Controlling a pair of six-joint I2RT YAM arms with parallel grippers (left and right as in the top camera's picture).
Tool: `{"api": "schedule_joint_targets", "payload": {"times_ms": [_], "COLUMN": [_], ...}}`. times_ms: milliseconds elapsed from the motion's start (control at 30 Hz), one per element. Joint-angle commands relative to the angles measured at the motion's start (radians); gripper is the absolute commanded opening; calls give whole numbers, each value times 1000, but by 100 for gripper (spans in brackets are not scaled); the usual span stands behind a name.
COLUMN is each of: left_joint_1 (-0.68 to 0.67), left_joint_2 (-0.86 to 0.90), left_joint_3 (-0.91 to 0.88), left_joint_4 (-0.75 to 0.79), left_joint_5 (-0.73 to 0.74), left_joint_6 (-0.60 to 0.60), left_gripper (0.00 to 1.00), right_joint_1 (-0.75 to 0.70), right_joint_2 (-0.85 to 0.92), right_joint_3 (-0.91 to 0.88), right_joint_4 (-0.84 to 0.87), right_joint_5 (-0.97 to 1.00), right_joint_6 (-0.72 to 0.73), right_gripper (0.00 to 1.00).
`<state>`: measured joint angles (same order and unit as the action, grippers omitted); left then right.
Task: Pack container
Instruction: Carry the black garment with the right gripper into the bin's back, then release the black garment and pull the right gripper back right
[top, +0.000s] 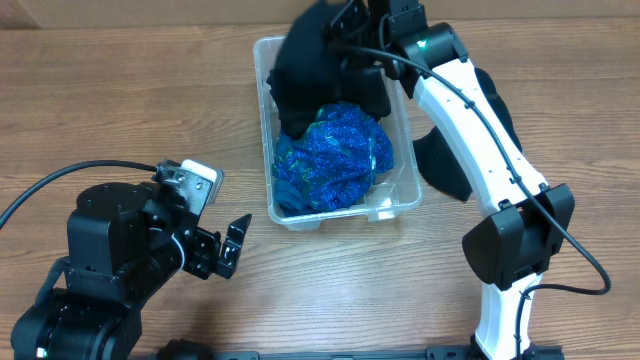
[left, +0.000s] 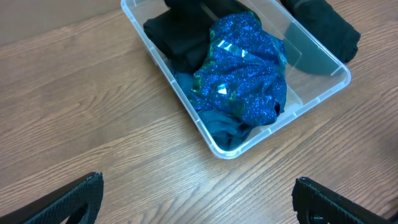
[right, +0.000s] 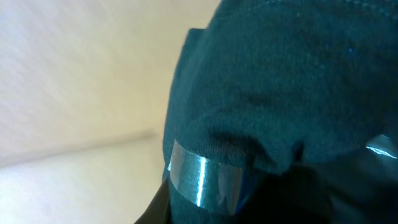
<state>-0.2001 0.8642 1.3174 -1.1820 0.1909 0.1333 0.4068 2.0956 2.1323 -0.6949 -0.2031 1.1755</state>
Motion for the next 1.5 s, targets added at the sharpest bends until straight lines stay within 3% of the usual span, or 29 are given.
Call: {"api": "schedule_joint_targets", "payload": {"times_ms": [0, 233, 433, 467, 533, 567, 667, 800, 900, 1033, 1167, 1267, 1367, 1467], "left_joint_1": [6, 6, 6, 6, 6, 6, 6, 6, 6, 6, 6, 6, 6, 6], "left_joint_2": [0, 0, 0, 0, 0, 0, 0, 0, 0, 0, 0, 0, 0, 0], "left_joint_3": [14, 14, 14, 14, 14, 14, 14, 14, 14, 14, 14, 14, 14, 14], "left_joint_4": [0, 3, 2, 2, 4, 4, 4, 4, 2, -11, -29, -38, -41, -43], "left_joint_5": [9, 9, 9, 9, 9, 9, 9, 9, 12, 12, 12, 12, 11, 11], "left_joint_6": [12, 12, 13, 13, 13, 13, 13, 12, 12, 12, 12, 12, 12, 12], "left_gripper": [100, 100, 100, 100, 100, 100, 100, 100, 100, 100, 100, 100, 100, 100], "right_joint_1": [35, 106, 109, 109, 109, 109, 108, 108, 105, 76, 2, -108, -242, -426], "right_joint_2": [-39, 15, 22, 26, 26, 24, 3, -20, -42, -171, -341, -379, -378, -377], "right_joint_3": [35, 24, -22, -29, -33, -30, -12, -11, -10, -10, -10, -10, -33, -106], "right_joint_4": [82, 52, 16, 17, 29, 38, -24, -317, -451, -495, -625, -733, -789, -727], "right_joint_5": [194, 385, 464, 464, 456, 435, 299, 119, 42, 138, 372, 375, 375, 301], "right_joint_6": [381, 633, 632, 632, 594, 535, 457, 716, 726, 518, 47, -262, -406, -578], "right_gripper": [4, 4, 4, 8, 90, 100, 100, 100, 100, 100, 100, 100, 100, 100]}}
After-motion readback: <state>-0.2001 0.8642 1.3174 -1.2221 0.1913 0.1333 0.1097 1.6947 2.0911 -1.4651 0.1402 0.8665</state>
